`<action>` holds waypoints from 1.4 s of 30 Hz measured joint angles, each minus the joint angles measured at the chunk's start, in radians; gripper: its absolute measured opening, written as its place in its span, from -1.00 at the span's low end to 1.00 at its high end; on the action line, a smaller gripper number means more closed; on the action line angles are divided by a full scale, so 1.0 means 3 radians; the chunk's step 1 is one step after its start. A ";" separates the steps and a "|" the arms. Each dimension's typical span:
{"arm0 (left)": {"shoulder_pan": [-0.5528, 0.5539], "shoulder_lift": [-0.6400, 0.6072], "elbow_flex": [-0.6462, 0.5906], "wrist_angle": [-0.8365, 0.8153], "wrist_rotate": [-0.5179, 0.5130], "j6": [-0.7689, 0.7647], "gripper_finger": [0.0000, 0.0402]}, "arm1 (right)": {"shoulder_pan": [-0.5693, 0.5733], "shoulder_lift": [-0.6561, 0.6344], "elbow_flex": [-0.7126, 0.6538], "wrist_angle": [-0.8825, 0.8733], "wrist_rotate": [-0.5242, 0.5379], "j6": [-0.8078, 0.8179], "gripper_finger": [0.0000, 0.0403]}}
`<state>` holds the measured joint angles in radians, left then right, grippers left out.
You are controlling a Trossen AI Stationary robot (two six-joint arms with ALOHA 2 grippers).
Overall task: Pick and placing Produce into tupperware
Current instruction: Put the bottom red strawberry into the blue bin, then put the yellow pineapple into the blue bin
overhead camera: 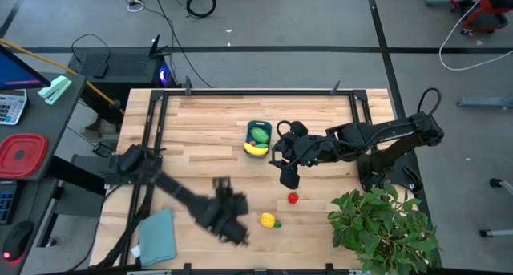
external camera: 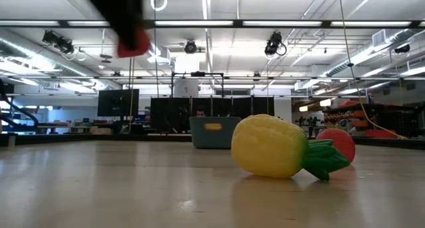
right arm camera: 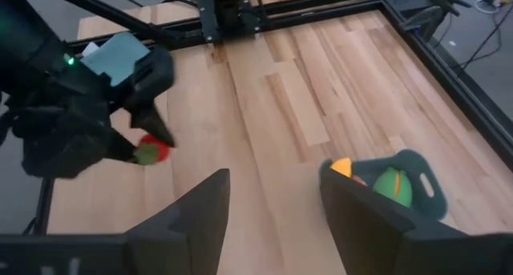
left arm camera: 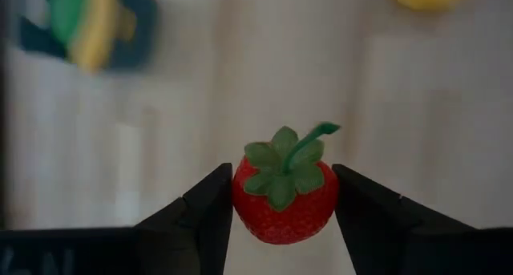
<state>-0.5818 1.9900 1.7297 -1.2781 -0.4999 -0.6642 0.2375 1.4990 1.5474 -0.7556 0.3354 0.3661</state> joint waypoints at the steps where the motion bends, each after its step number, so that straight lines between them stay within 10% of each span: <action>1: 0.0114 0.0000 0.0083 -0.0045 -0.0047 0.0164 -0.04 | 0.0000 0.0000 0.0000 -0.0002 0.0014 0.0016 0.02; 19: 0.1909 0.0000 -0.0100 0.1433 0.0039 0.2302 0.06 | 0.0029 -0.0391 -0.0001 -0.0927 0.0690 0.0284 -0.04; 42: 0.2618 0.0001 -0.0773 0.2479 0.0785 0.2201 -0.01 | 0.0025 -0.0837 -0.0001 -0.1545 0.0799 0.0608 -0.09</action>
<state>0.2036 1.9903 1.4979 -0.5343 -0.2643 -0.0040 0.2448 1.2480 1.5471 -1.2190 0.5751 0.5485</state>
